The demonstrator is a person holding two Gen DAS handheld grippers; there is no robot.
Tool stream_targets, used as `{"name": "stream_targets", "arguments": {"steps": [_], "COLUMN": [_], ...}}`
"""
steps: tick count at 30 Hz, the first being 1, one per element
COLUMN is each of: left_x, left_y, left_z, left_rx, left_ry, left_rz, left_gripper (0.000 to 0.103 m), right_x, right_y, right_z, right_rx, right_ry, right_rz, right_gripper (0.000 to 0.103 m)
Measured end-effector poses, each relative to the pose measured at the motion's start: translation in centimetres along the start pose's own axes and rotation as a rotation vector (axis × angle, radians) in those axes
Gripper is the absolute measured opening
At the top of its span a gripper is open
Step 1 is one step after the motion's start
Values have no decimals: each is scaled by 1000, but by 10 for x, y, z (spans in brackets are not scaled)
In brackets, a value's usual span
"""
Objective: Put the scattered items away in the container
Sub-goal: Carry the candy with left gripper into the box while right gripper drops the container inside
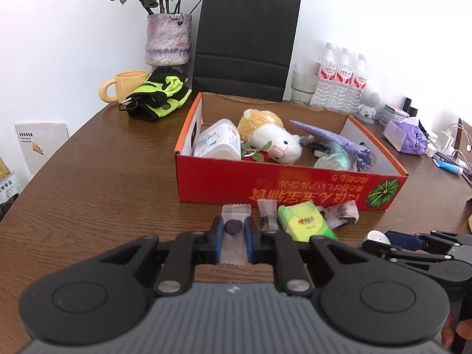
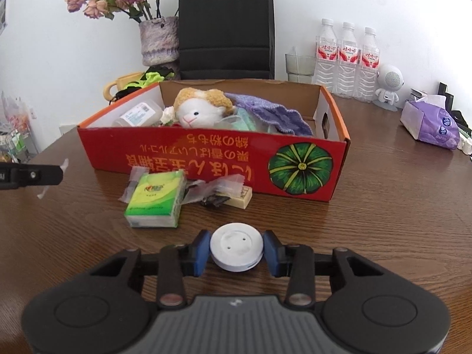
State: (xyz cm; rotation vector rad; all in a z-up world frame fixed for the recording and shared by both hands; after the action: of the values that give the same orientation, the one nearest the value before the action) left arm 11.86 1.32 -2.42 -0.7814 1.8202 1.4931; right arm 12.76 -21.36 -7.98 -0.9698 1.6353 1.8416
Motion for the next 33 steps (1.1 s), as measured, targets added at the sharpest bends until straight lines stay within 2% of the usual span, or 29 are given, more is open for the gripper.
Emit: {"name": "stream_targets", "arguments": {"steps": [5,8,10,12,15,21,22,23,25,26,27,28,29,30,31,33], "left_x": [-41,-79,-99,-109,-108,-101,-101,-101,-101,-102,-103,-104,-104,-104,-103,-98], "left_y": [7,-13,-39,-68,-105,-119,-120,-120,-116,-111,-104,-94,-84,-73,-59,-35], "left_z": [-15,-29,-32,-31,-27,-22,-21,-19,-17,-16,-14,-14,-13,-13,-12,-10], "left_rx": [56,65,74,50,1,15,17,22,35,39,43,49,56,62,65,83], "left_ry": [-18,-33,-19,-11,-8,-10,-7,-1,18,29,33,30,25,21,19,5], "left_rz": [-83,-104,-56,-2,75,82,87,93,95,85,68,45,23,-2,-27,-63], "left_gripper": [16,16,16,16,16,17,17,22,41,56,66,71,84,100,103,103], "right_x": [-52,-94,-118,-132,-137,-128,-127,-126,-128,-129,-130,-131,-131,-130,-128,-120], "right_y": [22,14,-7,-31,-66,-88,-87,-85,-75,-69,-61,-51,-41,-29,-15,8], "right_z": [1,11,20,27,33,31,32,32,32,32,32,31,30,29,26,23], "right_rx": [-41,-64,-85,-103,-76,-38,-37,-35,-34,-33,-35,-40,-45,-51,-59,-72], "right_ry": [10,49,76,86,108,108,112,115,121,124,127,129,131,132,134,142], "right_rz": [-124,-157,-122,-61,14,50,45,42,15,-1,-19,-41,-61,-83,-105,-139], "right_gripper": [38,38,38,38,38,38,43,51,61,67,69,77,86,89,91,101]}}
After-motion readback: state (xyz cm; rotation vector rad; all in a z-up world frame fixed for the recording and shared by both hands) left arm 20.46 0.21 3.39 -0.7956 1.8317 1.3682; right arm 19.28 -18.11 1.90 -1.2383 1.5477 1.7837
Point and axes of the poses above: each gripper's, at about its wrist camera, not at the fingertips, and y roughly against the way its jaws point, z to its left, x to its underside, the point moved 2 cm from there along -y, roughly the way its jaws point, and after that the axes turned 3 degrees about x, right-handed, at the moved point
